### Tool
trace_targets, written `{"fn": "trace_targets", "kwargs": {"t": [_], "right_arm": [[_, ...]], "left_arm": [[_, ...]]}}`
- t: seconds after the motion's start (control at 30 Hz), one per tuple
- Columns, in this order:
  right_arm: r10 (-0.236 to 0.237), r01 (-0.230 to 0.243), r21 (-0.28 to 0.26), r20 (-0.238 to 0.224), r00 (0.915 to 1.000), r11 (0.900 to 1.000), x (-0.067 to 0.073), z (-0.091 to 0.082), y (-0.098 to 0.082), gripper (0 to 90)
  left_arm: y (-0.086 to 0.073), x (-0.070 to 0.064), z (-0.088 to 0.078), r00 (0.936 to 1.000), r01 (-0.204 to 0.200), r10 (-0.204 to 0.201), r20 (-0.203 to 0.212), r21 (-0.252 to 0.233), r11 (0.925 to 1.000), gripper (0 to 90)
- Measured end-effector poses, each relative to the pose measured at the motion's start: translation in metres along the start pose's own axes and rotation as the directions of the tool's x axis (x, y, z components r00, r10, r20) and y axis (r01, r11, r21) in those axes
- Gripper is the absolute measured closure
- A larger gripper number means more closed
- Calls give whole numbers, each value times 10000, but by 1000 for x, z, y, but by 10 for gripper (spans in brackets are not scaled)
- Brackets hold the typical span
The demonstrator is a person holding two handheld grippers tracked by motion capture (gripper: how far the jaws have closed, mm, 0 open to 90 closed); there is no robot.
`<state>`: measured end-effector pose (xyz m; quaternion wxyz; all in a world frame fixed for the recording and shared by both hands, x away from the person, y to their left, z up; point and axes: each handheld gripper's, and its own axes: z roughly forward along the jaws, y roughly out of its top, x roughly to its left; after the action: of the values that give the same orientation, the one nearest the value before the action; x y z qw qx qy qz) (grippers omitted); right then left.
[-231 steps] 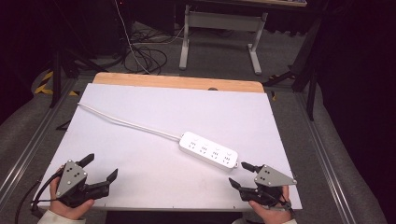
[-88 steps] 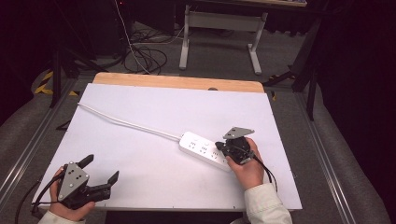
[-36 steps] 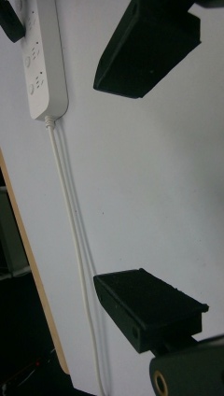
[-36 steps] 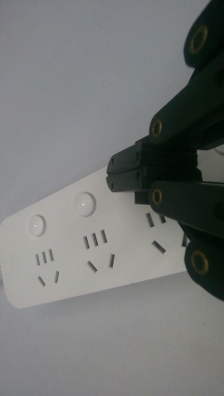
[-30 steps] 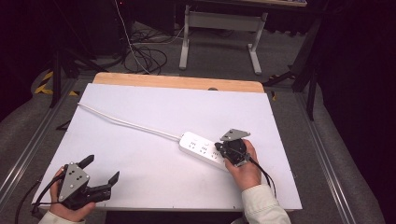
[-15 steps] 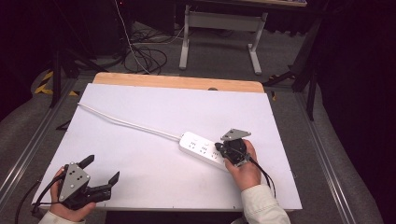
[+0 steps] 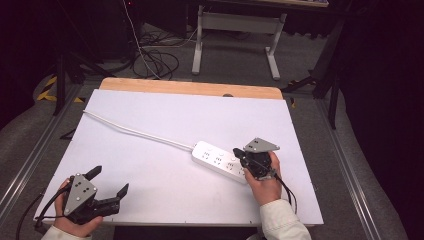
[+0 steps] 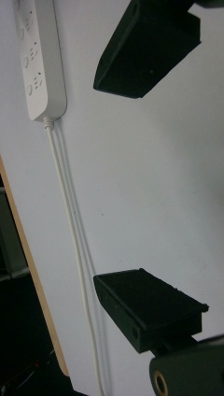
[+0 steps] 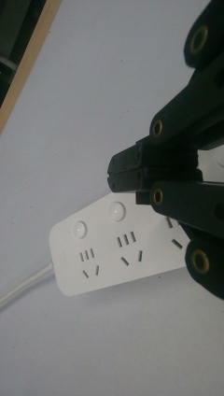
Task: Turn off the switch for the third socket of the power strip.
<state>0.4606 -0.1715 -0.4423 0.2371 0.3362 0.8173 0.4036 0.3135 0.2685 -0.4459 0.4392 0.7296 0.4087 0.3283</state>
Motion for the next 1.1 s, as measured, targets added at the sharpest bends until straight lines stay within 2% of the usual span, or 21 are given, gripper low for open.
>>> {"fn": "trace_targets", "kwargs": {"t": [0.1, 0.4, 0.53, 0.73, 0.83, 1.1], "right_arm": [[139, -139, -93, 74, 9999, 9999, -2, -2, 1, 900], [55, -55, -222, 27, 10000, 9997, -3, -6, 3, 891], [-3, 1, -205, -98, 10000, 9998, -4, -8, 5, 748], [-274, 270, -778, -46, 9996, 9966, -3, -19, 10, 542], [-359, 348, -904, -107, 9993, 9953, -2, -25, 11, 483], [-420, 361, -1069, -533, 9977, 9936, 3, -41, 12, 398]], "left_arm": [[0, 0, 0, 10000, -78, 78, -2, 36, 10000, 85], [0, 0, 1, 10000, -68, 68, -12, 43, 10000, 85], [0, 0, 0, 9999, -99, 99, -50, 46, 9999, 86], [0, 0, 0, 10000, -68, 69, -49, 44, 10000, 87], [0, 0, 0, 10000, -69, 70, -52, 44, 10000, 87], [0, 0, -1, 10000, -31, 31, -36, -13, 10000, 87]]}}
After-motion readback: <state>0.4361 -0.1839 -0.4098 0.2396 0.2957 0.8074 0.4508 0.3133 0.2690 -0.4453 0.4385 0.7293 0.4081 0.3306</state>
